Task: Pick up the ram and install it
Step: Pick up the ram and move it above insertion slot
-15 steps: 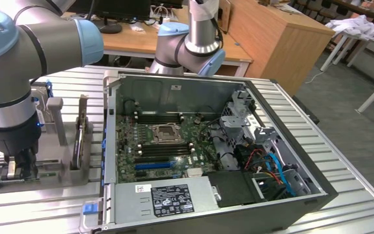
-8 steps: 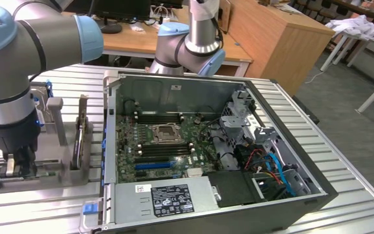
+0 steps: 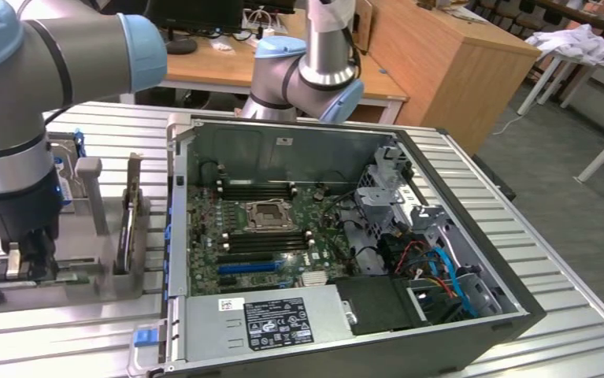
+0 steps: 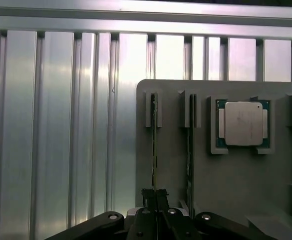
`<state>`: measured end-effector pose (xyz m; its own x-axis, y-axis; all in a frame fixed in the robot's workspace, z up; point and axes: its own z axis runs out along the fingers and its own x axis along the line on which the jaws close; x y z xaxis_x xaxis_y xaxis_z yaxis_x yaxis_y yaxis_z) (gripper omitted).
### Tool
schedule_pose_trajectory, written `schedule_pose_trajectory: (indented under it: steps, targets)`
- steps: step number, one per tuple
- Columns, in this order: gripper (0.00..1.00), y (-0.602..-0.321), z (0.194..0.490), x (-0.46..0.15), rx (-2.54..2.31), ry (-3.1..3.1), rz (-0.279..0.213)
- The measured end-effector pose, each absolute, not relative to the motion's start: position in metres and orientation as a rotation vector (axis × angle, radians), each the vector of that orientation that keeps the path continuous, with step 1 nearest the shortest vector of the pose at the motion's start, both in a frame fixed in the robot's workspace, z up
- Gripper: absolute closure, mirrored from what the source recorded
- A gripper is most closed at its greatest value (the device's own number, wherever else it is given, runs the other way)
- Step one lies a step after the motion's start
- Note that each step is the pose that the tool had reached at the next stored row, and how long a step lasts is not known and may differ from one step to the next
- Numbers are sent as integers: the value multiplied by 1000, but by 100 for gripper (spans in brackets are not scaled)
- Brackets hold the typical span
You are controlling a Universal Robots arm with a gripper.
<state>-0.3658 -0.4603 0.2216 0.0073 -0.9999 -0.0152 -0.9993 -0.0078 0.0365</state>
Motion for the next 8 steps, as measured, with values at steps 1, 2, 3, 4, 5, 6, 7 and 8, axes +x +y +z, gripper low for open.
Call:
schedule_pose_trajectory:
  steps: [1,2,3,4,5,6,7,8]
  targets:
    - [89,-460,223,-366,2219,-2202,-57]
    - [89,-460,225,-366,2219,-2202,-57]
    - [89,-460,226,-366,2219,-2202,-57]
    - [89,-460,228,-366,2219,-2202,-57]
    - [89,-460,229,-366,2219,-2202,-57]
    - [89,-460,231,-366,2219,-2202,-57]
    - [89,-460,232,-366,2219,-2202,-57]
    - [89,-460,233,-366,2219,-2202,-57]
